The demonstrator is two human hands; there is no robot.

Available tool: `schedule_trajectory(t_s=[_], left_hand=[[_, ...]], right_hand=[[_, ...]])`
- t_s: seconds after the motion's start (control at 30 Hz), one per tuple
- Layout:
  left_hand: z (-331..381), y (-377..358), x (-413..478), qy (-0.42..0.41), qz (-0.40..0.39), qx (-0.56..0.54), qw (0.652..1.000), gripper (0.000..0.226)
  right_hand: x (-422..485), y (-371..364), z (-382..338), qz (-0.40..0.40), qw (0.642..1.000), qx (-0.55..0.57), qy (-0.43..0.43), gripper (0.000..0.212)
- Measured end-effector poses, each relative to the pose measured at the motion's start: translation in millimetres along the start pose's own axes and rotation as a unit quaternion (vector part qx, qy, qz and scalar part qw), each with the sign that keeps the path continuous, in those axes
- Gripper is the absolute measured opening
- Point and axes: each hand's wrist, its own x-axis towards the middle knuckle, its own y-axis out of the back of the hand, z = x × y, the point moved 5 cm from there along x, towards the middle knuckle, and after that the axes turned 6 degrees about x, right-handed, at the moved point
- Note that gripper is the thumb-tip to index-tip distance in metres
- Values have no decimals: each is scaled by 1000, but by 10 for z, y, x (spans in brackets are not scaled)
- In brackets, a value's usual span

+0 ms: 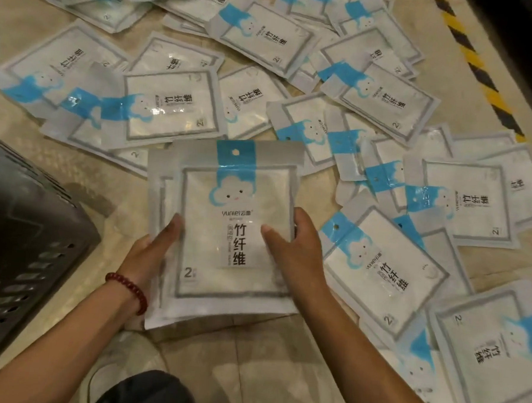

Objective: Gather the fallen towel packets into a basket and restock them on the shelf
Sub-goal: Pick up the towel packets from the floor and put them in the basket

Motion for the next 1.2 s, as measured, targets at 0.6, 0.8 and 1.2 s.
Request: schedule_trajectory(t_s=[0.6, 0.8, 1.2], left_hand=[[-38, -559, 0, -33, -63, 88, 994, 44], [-71, -681, 10, -35, -76, 91, 992, 29], [-120, -1038, -101, 7, -146, 75, 986, 35]], right_hand=[[153, 2060, 911, 82, 786, -585, -183, 103], [-25, 2010, 654, 201, 888, -413, -29, 22], [-622, 1671, 387, 312, 950, -26, 10, 3]])
